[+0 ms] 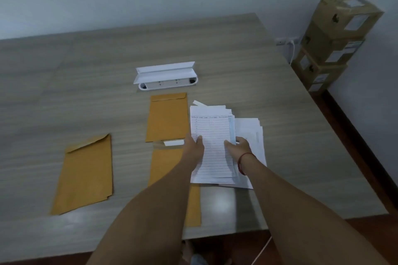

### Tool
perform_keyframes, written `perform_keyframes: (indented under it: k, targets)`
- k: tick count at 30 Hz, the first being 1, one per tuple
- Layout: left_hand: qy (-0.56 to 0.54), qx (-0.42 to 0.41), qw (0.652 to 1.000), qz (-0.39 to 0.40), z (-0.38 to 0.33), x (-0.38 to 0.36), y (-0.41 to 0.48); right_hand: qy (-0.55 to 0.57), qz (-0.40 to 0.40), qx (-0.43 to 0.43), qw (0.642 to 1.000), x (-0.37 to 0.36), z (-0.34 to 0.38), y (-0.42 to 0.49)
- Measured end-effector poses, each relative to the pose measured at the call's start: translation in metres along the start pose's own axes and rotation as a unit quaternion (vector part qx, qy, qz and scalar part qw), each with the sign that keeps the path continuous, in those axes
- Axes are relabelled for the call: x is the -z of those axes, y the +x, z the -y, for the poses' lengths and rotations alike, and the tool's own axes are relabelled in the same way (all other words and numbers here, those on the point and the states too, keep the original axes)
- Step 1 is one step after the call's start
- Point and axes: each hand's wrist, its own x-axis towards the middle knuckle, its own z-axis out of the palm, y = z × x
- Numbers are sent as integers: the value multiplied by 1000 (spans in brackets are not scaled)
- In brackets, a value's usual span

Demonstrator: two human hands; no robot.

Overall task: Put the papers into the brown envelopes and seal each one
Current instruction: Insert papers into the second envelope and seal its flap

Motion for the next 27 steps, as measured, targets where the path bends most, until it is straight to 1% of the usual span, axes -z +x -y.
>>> perform_keyframes:
  k: [4,8,12,14,16,19,21,23,25,27]
  targets:
    - [-2,10,1000,-24,3,42,11,-28,69,-3,997,-30,16,4]
    - [24,18,999,-32,11,76,27,-60,119,-29,991,-62,25,12]
    - [17,10,999,-38,18,98,39,-102,165,-44,980,-82,31,23]
    - [11,21,999,-49,20,103,44,-115,147,-30,982,-86,36,25]
    - [20,33,996,-80,23,106,50,-110,97,-5,989,-92,40,31]
    - [110,31,986,-120,36,115,55,-68,19,20,997,-100,48,39]
    - [189,9,978,-92,48,121,53,-38,-18,21,999,-103,54,48]
    - [266,-27,963,-32,57,124,50,-23,-45,23,998,-106,60,55]
    - [319,-51,946,20,62,125,48,-17,-62,26,998,-109,65,59]
    - [351,-66,933,51,63,123,48,-8,-69,24,997,-114,67,64]
